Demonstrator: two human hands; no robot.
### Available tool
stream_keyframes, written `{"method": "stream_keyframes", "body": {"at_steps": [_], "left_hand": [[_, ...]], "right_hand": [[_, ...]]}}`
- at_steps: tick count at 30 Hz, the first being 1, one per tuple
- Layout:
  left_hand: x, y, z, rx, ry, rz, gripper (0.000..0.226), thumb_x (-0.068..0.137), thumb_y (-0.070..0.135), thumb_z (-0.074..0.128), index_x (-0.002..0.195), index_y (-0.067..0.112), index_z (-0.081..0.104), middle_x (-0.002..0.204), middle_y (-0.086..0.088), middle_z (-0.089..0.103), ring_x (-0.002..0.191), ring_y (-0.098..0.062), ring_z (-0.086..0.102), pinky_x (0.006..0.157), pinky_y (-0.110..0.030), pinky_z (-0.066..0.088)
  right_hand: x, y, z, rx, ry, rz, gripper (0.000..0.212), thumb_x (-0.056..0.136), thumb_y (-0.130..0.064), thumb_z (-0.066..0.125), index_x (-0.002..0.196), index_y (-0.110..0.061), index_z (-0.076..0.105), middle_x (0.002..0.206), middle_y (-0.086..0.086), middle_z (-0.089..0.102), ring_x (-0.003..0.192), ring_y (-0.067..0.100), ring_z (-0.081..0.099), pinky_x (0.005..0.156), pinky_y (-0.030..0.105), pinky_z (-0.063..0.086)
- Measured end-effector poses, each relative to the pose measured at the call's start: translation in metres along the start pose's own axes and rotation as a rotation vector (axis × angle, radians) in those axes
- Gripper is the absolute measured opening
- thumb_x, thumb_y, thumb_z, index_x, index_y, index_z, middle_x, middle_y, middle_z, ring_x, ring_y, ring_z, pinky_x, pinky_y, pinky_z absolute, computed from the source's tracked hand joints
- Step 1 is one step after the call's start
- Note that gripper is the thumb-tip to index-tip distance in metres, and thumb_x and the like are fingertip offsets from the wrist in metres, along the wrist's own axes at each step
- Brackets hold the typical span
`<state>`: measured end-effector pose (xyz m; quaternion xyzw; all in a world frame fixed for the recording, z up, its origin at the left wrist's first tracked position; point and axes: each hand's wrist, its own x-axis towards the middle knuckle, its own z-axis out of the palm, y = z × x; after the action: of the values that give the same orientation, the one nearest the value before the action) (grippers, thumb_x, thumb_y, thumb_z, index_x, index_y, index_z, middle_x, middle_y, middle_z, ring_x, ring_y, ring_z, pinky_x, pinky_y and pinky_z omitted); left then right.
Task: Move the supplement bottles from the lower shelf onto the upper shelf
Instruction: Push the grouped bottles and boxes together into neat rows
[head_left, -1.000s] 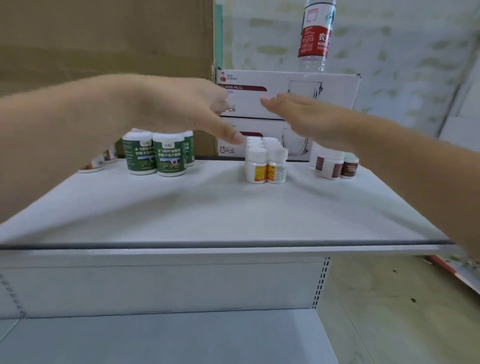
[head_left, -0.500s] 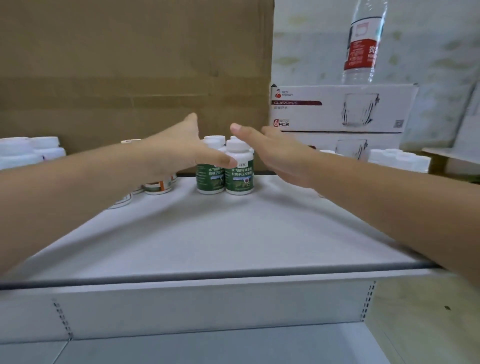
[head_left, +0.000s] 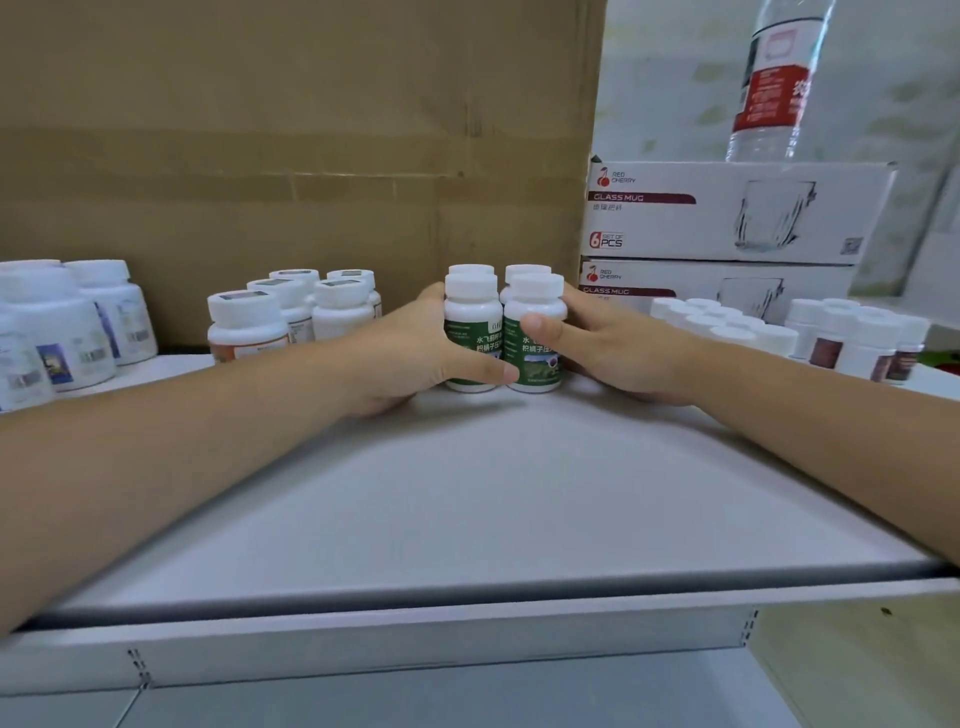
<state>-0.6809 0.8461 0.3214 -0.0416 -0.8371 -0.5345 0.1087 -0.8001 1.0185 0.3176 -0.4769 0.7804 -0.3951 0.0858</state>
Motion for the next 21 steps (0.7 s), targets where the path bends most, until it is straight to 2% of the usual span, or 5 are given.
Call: {"method": "stream_keyframes", "body": {"at_steps": [4,8,14,19,21], "left_hand": [[0.0,-0.002,0.001,0.052,0.012,0.02,0.067,0.076,-0.005,0.078,0.131,0.017,0.049,0.119,0.0,0.069,0.109,-0.011,0.067,0.088,-0.02,0.054],[0.0,-0.001,0.003,0.093,0.016,0.015,0.07,0.077,0.0,0.078,0.135,0.02,0.044,0.12,0.003,0.067,0.11,-0.009,0.066,0.088,-0.019,0.054],[-0.001,-0.001,0.002,0.228,0.03,0.039,0.056,0.085,0.006,0.073,0.124,0.034,0.044,0.109,0.02,0.063,0.086,0.018,0.062,0.07,-0.003,0.047],[-0.001,-0.005,-0.005,0.464,0.102,0.023,0.076,0.081,0.046,0.072,0.144,0.035,0.031,0.136,0.015,0.052,0.128,-0.01,0.047,0.109,-0.033,0.039],[-0.001,-0.006,-0.005,0.511,0.116,0.018,0.077,0.079,0.053,0.068,0.145,0.038,0.03,0.14,0.016,0.049,0.132,-0.014,0.043,0.111,-0.041,0.036]], "right_hand": [[0.003,0.003,-0.002,-0.018,0.0,-0.012,0.076,0.075,-0.078,0.053,0.141,-0.043,0.038,0.133,-0.021,0.057,0.125,0.003,0.052,0.11,0.039,0.037],[0.002,0.003,-0.003,0.115,-0.024,-0.015,0.068,0.084,-0.058,0.06,0.142,-0.031,0.039,0.134,-0.014,0.058,0.125,0.004,0.053,0.111,0.037,0.039],[-0.001,0.002,-0.005,0.147,-0.024,-0.028,0.074,0.078,-0.052,0.059,0.145,-0.026,0.038,0.135,-0.012,0.057,0.125,0.004,0.052,0.111,0.034,0.038],[-0.001,0.001,-0.004,0.129,-0.003,-0.024,0.07,0.081,-0.053,0.059,0.144,-0.028,0.039,0.134,-0.014,0.058,0.124,0.003,0.053,0.11,0.032,0.039],[-0.002,0.001,-0.004,0.15,-0.004,-0.014,0.065,0.086,-0.047,0.058,0.144,-0.027,0.038,0.134,-0.013,0.058,0.124,0.003,0.053,0.11,0.031,0.039]]}}
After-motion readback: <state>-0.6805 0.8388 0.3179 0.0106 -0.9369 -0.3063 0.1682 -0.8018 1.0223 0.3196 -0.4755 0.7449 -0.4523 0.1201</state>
